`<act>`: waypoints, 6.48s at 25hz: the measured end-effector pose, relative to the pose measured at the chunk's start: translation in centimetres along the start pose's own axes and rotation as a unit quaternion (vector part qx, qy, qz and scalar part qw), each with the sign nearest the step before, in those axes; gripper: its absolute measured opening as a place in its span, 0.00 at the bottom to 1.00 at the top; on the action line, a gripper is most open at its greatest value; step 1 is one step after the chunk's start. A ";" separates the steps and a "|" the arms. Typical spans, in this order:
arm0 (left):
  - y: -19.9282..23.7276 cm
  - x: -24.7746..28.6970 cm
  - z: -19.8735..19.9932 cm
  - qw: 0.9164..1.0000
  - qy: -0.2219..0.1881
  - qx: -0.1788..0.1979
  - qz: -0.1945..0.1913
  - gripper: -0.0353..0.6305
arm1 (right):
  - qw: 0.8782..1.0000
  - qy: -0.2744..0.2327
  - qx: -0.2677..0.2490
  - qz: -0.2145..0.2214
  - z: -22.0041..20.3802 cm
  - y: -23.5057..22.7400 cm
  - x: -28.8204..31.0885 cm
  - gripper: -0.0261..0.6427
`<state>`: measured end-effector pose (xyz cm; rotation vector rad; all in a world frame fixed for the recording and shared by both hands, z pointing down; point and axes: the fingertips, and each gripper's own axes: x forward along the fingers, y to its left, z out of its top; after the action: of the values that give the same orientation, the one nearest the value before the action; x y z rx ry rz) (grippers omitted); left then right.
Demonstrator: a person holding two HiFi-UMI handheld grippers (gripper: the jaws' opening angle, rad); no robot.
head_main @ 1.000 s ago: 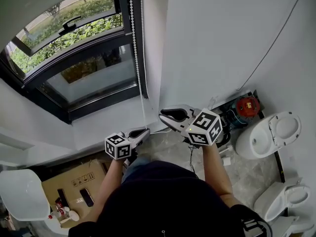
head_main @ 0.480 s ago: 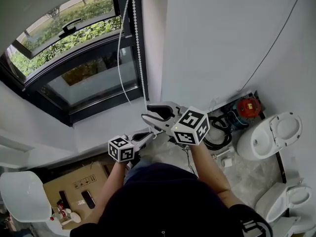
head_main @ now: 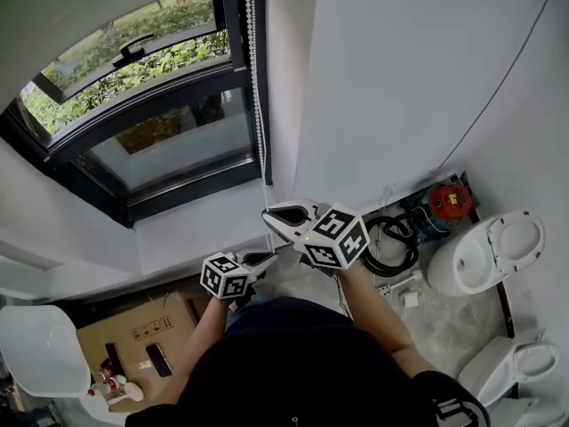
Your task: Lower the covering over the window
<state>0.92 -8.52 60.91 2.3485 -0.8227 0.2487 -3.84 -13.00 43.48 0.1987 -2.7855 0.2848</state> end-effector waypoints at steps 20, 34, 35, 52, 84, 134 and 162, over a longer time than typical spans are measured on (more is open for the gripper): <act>0.4 -0.8 -0.7 0.999 -0.008 -0.032 -0.002 0.07 | 0.998 0.050 0.042 -0.003 -5.3 -1.8 2.0 0.06; 2.0 -1.7 -0.8 0.998 -0.004 -0.032 0.050 0.25 | 0.998 0.062 0.026 -0.017 -5.5 -2.1 2.0 0.06; 2.3 -2.0 -0.5 0.998 -0.013 -0.035 0.057 0.27 | 0.998 0.062 0.026 -0.017 -5.5 -2.1 1.9 0.06; -0.3 -4.6 7.8 0.989 -0.140 0.017 0.054 0.27 | 0.991 0.124 0.033 -0.031 -10.0 -2.7 1.9 0.06; -8.8 -9.8 26.1 0.949 -0.268 0.163 0.022 0.08 | 0.989 0.141 0.040 -0.001 -12.5 1.4 3.0 0.06; -6.9 -3.9 19.4 0.974 -0.204 0.094 0.006 0.07 | 0.988 -0.154 -0.020 -0.011 11.3 -1.2 -7.6 0.16; -0.9 -3.6 13.7 0.988 -0.142 0.067 -0.002 0.07 | 0.994 -0.096 -0.005 -0.046 9.7 -3.2 -0.4 0.06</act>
<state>-1.74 -14.67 48.34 2.5493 -0.9610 -0.0366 -5.94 -18.18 34.93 0.3700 -2.9556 0.2409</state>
